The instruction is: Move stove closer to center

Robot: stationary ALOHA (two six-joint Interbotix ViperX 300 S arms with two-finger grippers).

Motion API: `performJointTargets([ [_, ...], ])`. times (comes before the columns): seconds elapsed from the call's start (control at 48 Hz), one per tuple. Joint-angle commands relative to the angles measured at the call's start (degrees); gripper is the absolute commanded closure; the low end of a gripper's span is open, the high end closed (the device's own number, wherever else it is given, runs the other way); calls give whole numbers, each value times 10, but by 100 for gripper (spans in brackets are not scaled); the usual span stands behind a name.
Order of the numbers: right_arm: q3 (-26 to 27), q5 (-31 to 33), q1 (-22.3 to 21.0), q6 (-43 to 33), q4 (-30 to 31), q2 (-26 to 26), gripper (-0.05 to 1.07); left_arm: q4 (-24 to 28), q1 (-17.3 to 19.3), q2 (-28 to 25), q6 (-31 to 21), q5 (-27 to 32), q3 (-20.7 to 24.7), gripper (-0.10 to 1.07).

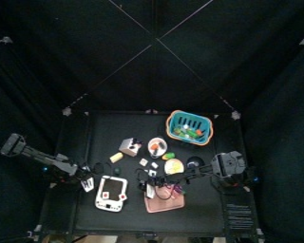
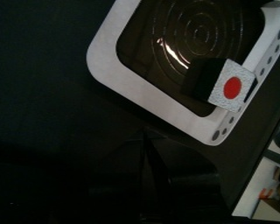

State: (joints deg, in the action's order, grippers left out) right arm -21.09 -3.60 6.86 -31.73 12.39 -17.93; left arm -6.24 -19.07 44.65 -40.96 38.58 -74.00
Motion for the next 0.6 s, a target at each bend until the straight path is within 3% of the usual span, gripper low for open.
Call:
performJointTargets([
  [0.0,24,-1,1,0,2,1,49,2,2,-2,1,-10,3,50],
  [0.583,62,20,2,0,3,-40,49,11,11,-10,2,-108,-21,50],
])
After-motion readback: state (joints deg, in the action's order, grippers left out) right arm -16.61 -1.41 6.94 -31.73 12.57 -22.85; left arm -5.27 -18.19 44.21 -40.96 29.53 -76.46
